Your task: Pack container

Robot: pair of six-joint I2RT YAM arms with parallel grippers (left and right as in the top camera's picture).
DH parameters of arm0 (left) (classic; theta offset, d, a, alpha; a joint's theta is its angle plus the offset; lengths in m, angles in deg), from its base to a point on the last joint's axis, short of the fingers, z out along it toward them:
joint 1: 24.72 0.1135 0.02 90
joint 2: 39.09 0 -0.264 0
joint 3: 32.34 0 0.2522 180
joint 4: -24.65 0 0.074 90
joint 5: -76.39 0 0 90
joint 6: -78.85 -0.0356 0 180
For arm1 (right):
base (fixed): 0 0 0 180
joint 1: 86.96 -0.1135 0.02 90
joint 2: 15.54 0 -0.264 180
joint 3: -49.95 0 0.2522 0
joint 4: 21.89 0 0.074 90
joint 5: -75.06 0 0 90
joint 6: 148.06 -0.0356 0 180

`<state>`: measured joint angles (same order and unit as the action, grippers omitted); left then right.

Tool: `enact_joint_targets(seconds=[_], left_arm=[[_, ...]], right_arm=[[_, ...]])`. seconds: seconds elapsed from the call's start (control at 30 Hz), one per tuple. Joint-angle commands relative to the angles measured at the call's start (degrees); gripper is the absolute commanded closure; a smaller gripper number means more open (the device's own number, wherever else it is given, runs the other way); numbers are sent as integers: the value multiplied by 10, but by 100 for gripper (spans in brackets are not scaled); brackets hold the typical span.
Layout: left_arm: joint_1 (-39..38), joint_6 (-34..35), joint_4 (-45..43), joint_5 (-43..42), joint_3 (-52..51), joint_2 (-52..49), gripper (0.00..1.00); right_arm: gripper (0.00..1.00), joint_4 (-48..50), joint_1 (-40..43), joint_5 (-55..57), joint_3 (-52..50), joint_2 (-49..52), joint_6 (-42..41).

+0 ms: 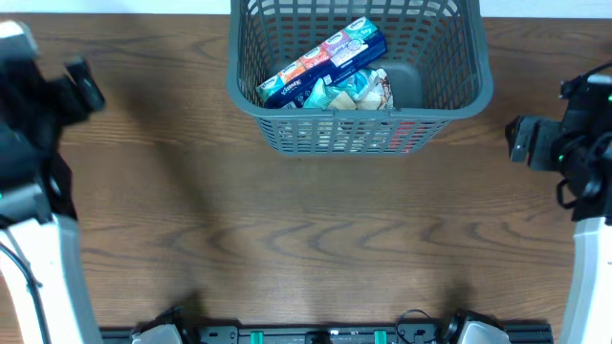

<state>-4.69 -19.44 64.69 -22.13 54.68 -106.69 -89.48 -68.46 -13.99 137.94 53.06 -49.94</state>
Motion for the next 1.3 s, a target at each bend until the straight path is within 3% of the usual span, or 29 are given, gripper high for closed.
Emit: enact_joint_targets(seconds=[0.0,0.23,0.47,0.6,0.73,0.83,1.27], left_arm=[[-2,-68,-5,-106,-54,40,1],[-22,-125,20,-207,-141,118,1],[-72,-146,58,-200,-184,211,1],[-88,-146,98,-138,-193,258,1],[-95,-136,103,-126,-201,295,1],[-95,-126,111,-126,-202,314,1],[-102,-122,157,-129,-229,378,1]], right_arm=[[1,11,-15,51,-60,-46,-61],[1,35,-38,50,-204,-174,-99],[1,0,-63,22,-284,-308,-135],[1,-13,-77,1,-302,-354,-143],[1,14,-89,-29,-315,-370,-84],[2,41,-98,-123,-323,-365,-52],[1,51,-119,-110,-365,-361,-115]])
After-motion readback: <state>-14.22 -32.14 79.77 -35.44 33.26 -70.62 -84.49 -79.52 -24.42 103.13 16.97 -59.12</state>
